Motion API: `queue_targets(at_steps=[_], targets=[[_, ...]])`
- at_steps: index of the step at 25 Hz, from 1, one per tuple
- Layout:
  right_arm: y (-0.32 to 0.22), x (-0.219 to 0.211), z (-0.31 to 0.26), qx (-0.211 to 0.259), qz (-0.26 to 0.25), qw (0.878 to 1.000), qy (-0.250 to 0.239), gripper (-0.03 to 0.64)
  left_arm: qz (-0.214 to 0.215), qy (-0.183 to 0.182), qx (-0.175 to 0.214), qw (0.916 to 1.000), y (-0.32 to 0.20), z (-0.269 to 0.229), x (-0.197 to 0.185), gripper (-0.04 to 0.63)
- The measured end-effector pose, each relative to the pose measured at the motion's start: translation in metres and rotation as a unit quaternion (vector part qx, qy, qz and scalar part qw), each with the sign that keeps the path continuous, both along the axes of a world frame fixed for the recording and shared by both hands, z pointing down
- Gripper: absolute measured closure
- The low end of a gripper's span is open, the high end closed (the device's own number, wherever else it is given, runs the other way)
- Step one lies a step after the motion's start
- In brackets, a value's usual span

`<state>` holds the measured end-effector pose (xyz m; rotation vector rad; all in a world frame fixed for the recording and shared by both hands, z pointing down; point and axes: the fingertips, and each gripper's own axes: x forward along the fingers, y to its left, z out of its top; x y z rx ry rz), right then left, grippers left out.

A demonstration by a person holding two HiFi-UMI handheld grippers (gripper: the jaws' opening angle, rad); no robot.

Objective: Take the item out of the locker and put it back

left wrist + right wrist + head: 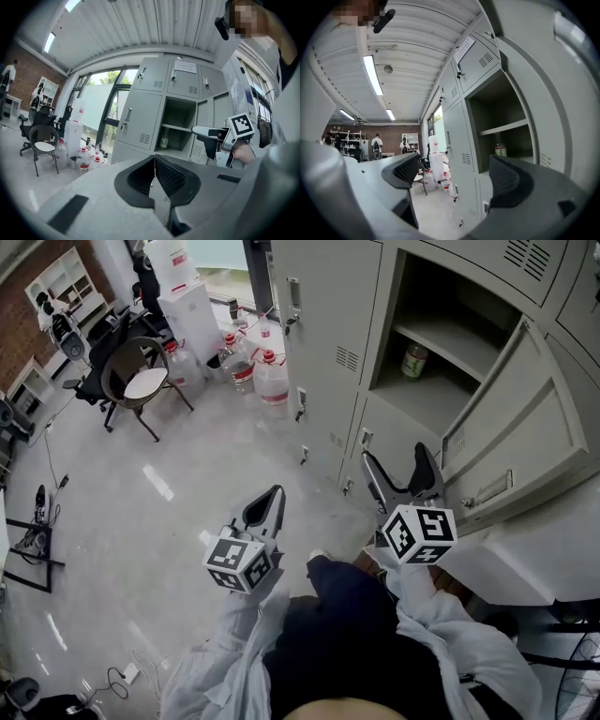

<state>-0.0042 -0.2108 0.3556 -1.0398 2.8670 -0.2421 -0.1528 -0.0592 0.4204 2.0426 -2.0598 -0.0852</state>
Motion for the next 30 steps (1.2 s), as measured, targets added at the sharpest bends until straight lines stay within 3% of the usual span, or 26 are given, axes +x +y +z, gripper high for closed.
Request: queue_targets(at_steps=[8,18,24,30], targets=[[-0.113,-0.035,0.029,-0.002,0.078,0.997,0.022,0.156,0.045,0.011,0.010,0.9989,-0.123,0.018,-0.051,0.588],[-0.244,-0.037,0.042,-0.009,0.198,0.978,0.069,0.156,0.105,0.015,0.036,0.9937,-0.233,0.014,-0.080,0.588],[-0.288,-0.042,0.046,-0.023,0.212,0.974,0.077,0.156,0.144,0.014,0.039,0.9887,-0.278,0.010,-0.082,0.588],[-0.333,-0.046,0.066,-0.040,0.226,0.967,0.114,0.156,0.203,0.006,0.050,0.9778,-0.323,0.003,-0.078,0.588]])
